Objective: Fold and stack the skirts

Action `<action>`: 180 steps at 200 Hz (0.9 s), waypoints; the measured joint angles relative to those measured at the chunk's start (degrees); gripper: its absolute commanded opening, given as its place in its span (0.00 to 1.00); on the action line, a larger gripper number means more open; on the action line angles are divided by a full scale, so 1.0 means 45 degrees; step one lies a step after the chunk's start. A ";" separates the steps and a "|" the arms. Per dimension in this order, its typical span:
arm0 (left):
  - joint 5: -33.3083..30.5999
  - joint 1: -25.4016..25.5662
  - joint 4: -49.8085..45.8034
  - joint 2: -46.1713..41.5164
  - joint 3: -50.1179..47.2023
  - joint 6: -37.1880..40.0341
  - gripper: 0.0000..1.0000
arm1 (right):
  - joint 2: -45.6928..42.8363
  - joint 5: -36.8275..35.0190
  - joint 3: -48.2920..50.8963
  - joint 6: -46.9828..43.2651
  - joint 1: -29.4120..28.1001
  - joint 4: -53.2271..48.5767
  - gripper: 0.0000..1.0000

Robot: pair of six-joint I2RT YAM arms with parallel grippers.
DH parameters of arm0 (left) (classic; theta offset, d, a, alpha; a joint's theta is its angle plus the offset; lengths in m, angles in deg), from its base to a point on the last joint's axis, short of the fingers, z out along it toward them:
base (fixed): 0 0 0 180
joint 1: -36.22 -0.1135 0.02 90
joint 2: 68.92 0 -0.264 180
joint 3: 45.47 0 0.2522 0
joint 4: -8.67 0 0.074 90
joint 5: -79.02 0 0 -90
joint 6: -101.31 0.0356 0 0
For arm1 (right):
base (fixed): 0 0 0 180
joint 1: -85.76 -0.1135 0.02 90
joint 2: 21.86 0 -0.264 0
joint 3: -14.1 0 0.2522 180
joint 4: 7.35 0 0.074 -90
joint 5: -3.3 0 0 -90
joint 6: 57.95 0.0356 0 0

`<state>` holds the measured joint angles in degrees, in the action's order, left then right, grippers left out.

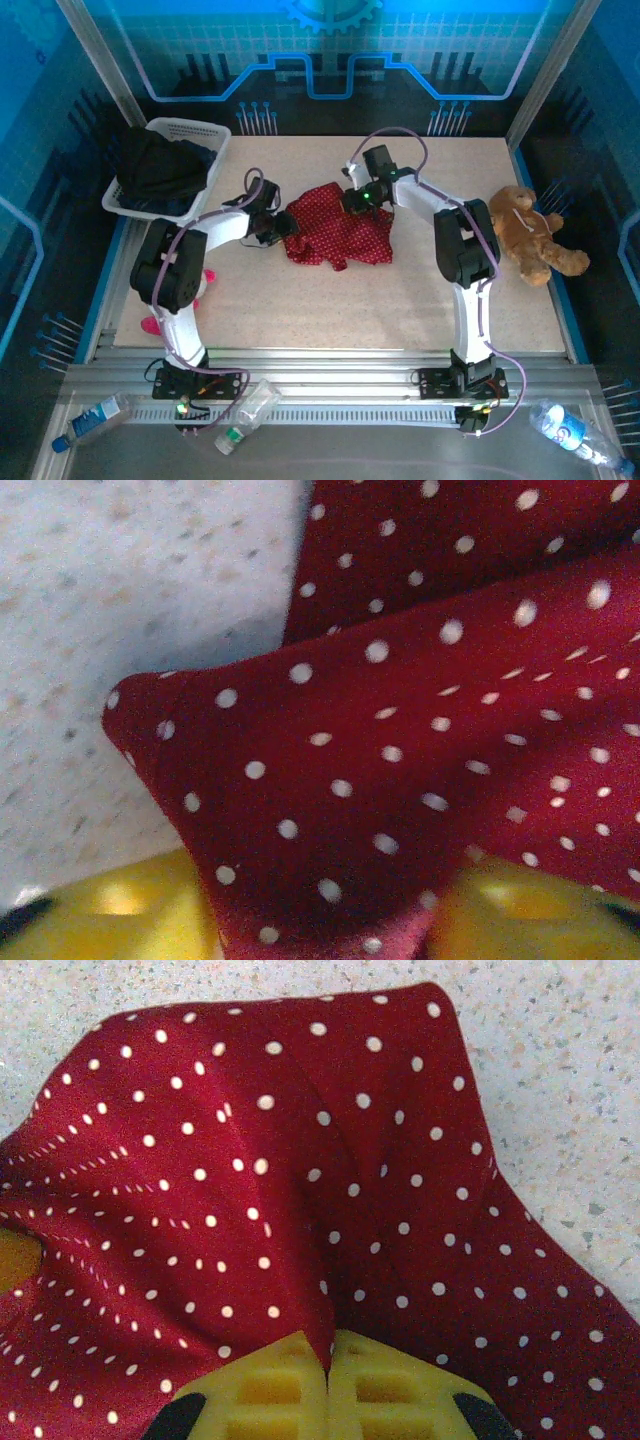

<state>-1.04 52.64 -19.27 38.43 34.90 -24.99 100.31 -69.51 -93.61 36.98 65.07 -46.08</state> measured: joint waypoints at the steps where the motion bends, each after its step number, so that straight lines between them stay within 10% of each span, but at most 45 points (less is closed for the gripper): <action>1: -0.0010 0.0000 0.0000 -0.0015 0.0029 -0.0005 0.04 | -0.0049 -0.0005 0.0010 0.0034 0.0000 0.0005 0.00; 102: -0.0384 0.0117 -0.1472 -0.5158 0.3492 0.2472 0.00 | -0.8388 -0.0384 0.1695 0.0087 0.0525 0.1248 0.00; 180: 0.0019 0.0136 -0.3526 -0.3021 0.8087 0.3988 0.00 | -0.7611 -0.0389 0.0656 0.0709 0.1277 0.1719 0.00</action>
<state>-0.96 53.26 -35.13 24.84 71.29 -7.04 66.06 -71.25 -90.66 40.17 70.82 -38.34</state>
